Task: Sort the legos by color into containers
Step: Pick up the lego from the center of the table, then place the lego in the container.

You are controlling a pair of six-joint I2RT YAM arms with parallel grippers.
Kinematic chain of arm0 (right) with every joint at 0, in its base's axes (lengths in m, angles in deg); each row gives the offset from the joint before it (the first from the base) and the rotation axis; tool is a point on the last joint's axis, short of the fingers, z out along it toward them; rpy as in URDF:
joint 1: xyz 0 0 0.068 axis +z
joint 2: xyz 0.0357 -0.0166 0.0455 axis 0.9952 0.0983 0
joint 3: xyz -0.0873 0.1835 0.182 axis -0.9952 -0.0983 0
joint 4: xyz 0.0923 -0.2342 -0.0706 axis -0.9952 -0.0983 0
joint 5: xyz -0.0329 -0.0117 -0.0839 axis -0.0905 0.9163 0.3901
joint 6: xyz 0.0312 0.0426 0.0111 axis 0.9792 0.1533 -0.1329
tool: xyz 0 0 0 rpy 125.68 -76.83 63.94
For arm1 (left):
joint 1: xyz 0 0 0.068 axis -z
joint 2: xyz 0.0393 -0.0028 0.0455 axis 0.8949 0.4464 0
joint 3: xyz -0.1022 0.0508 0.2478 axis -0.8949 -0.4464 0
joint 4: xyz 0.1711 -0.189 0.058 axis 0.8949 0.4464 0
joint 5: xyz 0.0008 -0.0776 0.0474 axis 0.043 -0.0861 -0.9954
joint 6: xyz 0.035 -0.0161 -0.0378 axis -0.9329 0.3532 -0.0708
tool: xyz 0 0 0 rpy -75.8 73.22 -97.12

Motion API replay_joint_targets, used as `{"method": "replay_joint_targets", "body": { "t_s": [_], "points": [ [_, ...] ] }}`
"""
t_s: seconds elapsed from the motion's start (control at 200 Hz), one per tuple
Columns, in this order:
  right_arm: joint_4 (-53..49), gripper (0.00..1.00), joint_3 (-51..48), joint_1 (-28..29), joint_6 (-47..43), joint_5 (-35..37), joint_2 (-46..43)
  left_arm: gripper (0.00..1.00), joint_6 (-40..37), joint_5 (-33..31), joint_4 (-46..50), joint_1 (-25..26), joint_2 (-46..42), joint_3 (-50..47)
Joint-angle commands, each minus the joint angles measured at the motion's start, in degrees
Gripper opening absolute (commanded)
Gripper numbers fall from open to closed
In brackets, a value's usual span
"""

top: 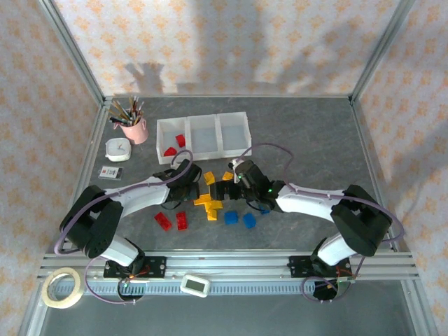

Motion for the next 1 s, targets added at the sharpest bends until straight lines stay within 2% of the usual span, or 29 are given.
{"method": "replay_joint_targets", "body": {
  "t_s": [0.0, 0.205, 0.526, 0.721, 0.816, 0.996],
  "points": [
    [1.3, 1.0, -0.3, 0.3, 0.5, 1.6, -1.6, 0.51, 0.7, -0.9, -0.6, 0.3, 0.2, -0.8],
    [0.4, 1.0, 0.2, 0.3, 0.5, 2.8, -2.2, 0.44, 1.0, -1.3, -0.1, 0.4, -2.2, -0.7],
    [-0.6, 1.0, 2.1, 0.2, 3.2, 7.1, -3.9, 0.43, 1.0, -6.6, 2.5, -0.5, -9.3, 3.7],
    [0.0, 1.0, 3.6, 0.2, 5.1, 7.9, -3.0, 0.43, 1.1, -7.0, 0.3, -5.3, -9.3, 8.7],
    [0.3, 1.0, 4.4, 0.0, 6.0, 9.4, -2.8, 0.43, 1.2, -6.7, -0.8, -8.6, -7.3, 11.6],
    [1.0, 1.0, 6.1, -1.4, 5.6, 10.6, -1.5, 0.43, 0.5, -10.0, -2.1, -13.0, -1.2, 18.0]
  ]
}}
